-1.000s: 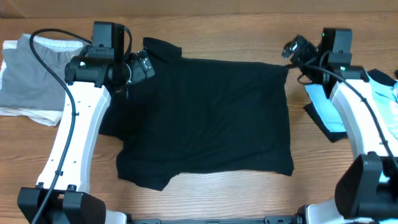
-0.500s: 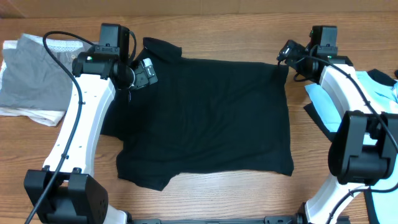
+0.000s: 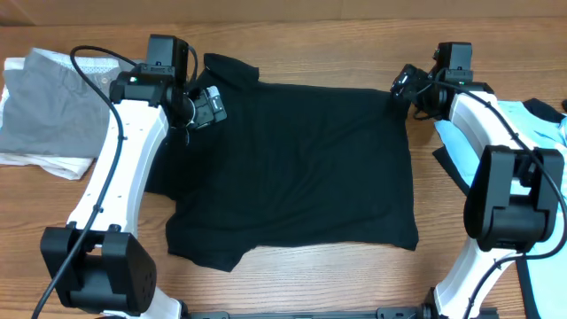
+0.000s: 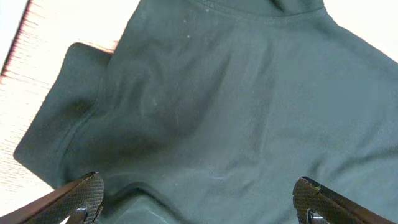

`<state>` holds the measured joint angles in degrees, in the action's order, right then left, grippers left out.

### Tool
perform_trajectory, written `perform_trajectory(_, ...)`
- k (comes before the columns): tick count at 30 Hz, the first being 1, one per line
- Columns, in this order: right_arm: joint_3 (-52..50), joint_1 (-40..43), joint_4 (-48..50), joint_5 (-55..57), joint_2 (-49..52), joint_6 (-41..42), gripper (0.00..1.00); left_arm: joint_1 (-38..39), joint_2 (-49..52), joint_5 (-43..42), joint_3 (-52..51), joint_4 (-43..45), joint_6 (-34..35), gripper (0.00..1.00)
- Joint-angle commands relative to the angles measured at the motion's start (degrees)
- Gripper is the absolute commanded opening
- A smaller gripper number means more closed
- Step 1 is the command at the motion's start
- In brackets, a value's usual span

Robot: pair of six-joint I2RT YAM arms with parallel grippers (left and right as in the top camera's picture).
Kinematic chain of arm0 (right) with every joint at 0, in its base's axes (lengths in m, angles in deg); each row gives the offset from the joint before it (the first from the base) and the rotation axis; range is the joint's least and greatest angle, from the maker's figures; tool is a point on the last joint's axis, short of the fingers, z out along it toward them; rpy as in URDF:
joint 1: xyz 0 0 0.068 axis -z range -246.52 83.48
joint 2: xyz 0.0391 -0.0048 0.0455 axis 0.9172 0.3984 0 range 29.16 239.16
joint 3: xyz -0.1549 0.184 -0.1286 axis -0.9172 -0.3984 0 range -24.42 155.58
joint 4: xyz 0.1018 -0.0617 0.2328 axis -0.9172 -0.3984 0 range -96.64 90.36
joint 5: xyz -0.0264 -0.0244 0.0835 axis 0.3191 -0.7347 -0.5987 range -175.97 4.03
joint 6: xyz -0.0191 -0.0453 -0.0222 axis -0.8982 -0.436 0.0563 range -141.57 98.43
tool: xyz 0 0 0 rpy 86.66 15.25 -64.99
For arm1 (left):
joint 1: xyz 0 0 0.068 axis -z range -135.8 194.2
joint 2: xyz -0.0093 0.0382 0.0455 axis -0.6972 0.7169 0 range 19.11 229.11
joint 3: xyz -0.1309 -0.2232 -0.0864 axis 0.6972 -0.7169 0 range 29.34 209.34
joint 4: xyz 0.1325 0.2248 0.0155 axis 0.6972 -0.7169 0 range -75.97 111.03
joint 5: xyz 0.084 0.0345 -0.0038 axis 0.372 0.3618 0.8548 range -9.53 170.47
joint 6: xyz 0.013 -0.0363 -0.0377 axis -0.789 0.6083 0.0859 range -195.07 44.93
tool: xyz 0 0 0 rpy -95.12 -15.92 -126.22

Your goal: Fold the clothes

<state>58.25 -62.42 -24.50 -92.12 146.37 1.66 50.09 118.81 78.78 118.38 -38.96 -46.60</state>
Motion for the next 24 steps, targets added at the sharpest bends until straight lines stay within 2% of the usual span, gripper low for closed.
perform_trajectory(1, 1.57, 0.15, 0.46, -0.90, 2.89, -0.44, 0.90, -0.20, 1.14, -0.96, 0.68, 0.02, -0.59, 1.00)
perform_trajectory(9, 1.57, 0.15, 2.73, -2.97, 4.39, 0.68, 0.87, -0.20, 1.55, -0.92, 0.68, 0.02, -0.59, 1.00)
perform_trajectory(14, 1.57, 0.15, 3.37, -2.99, 5.75, 1.01, 0.72, -0.20, 1.55, -0.85, 0.68, 0.02, -0.63, 1.00)
perform_trajectory(24, 1.57, 0.15, 4.68, -2.99, 6.25, 2.08, 0.56, -0.20, 1.55, -0.70, 0.68, 0.13, -0.63, 1.00)
